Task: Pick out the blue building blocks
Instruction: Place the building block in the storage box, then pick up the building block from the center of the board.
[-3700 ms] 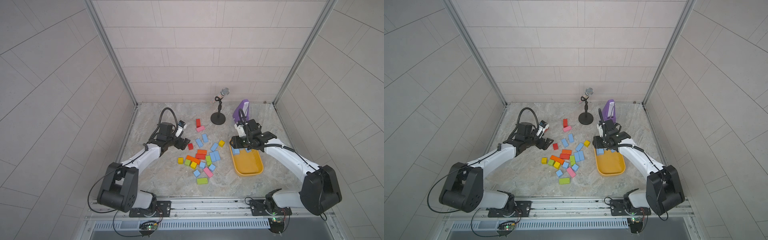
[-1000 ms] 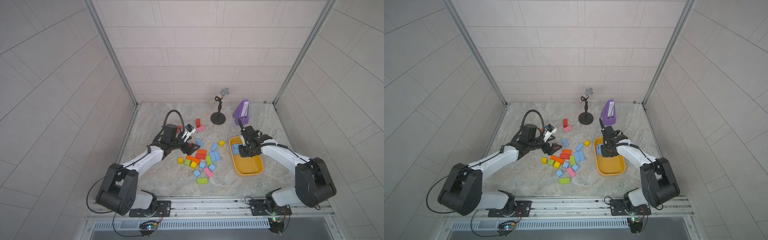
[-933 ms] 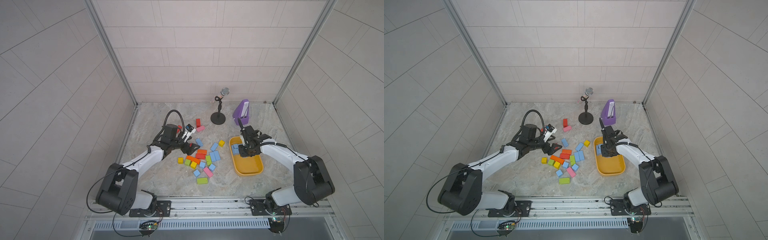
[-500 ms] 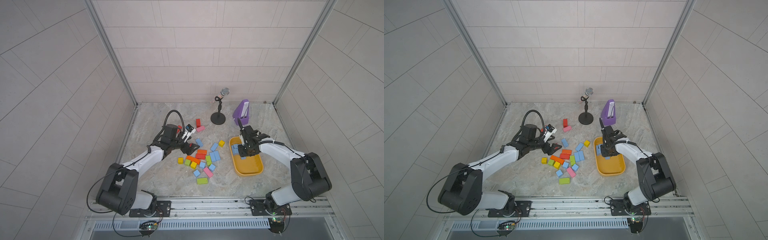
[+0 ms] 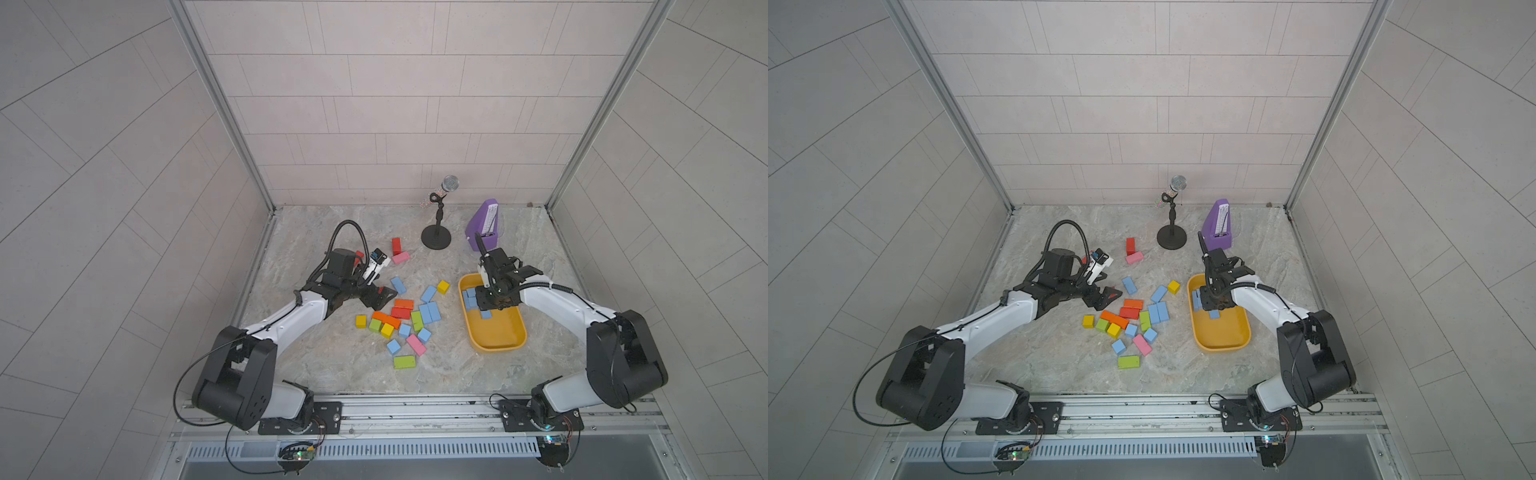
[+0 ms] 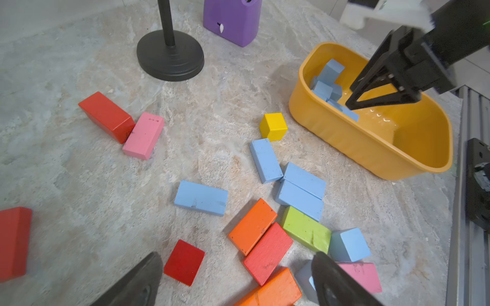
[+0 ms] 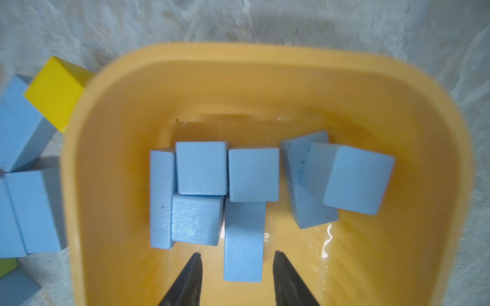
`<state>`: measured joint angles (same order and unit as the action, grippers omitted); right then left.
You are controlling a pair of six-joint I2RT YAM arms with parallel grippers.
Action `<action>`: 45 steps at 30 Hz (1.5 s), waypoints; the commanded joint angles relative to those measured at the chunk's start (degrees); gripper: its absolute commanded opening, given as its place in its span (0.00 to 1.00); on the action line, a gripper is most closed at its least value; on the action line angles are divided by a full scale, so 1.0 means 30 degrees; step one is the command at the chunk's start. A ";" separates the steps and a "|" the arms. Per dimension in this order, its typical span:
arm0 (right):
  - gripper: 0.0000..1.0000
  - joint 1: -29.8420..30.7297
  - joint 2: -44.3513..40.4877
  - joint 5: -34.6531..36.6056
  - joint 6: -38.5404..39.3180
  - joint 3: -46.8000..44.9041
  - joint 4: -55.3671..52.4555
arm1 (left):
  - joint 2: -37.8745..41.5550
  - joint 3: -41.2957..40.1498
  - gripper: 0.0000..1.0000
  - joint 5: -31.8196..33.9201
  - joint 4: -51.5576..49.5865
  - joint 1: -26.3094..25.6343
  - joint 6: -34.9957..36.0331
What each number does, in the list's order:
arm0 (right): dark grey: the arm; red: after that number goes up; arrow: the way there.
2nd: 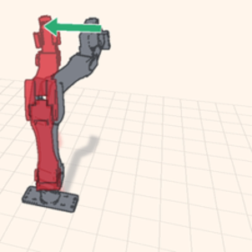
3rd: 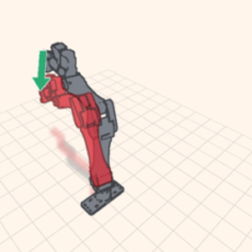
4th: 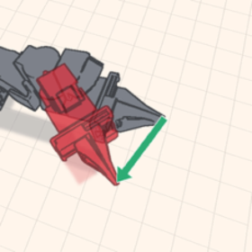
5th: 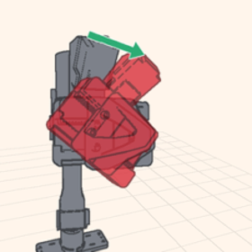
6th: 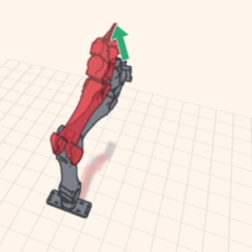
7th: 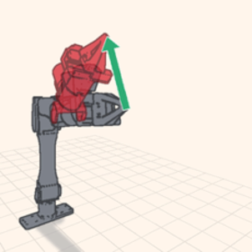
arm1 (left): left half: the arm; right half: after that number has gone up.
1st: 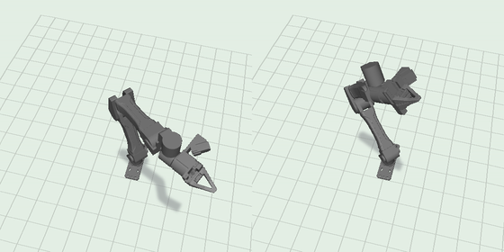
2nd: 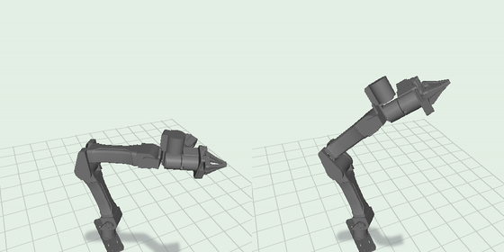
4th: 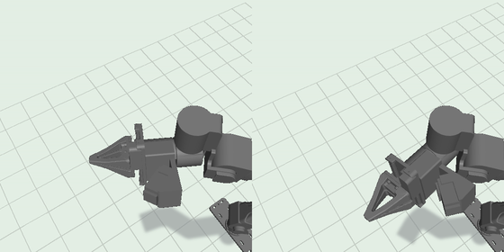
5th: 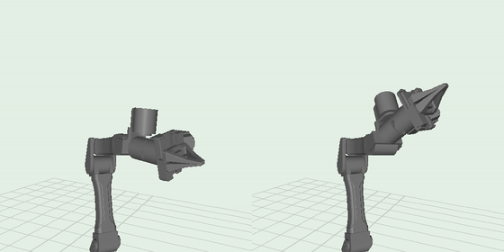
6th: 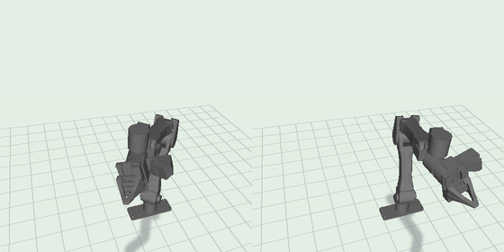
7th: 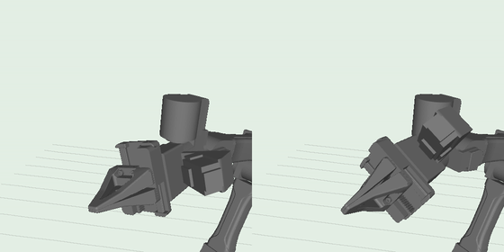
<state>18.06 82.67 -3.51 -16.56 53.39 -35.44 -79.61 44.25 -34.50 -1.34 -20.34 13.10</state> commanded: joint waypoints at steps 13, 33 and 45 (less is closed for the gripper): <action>0.48 0.6599 0.5943 0.1428 0.0151 0.8361 -0.0909 | 0.0694 0.0661 0.96 0.3533 -0.0167 0.3405 -0.1758; 0.51 0.8012 1.6070 0.0787 0.1184 1.8518 -0.3333 | 0.1258 0.0331 0.96 0.3968 0.0389 0.5813 -0.1789; 0.36 0.7697 1.7376 -0.0106 0.1095 1.9243 -0.3509 | 0.1083 0.0250 0.95 0.3584 0.0546 0.5812 -0.1680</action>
<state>41.56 133.25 -2.76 -13.80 110.34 -44.18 -76.53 45.19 -22.87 -1.02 -2.90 7.49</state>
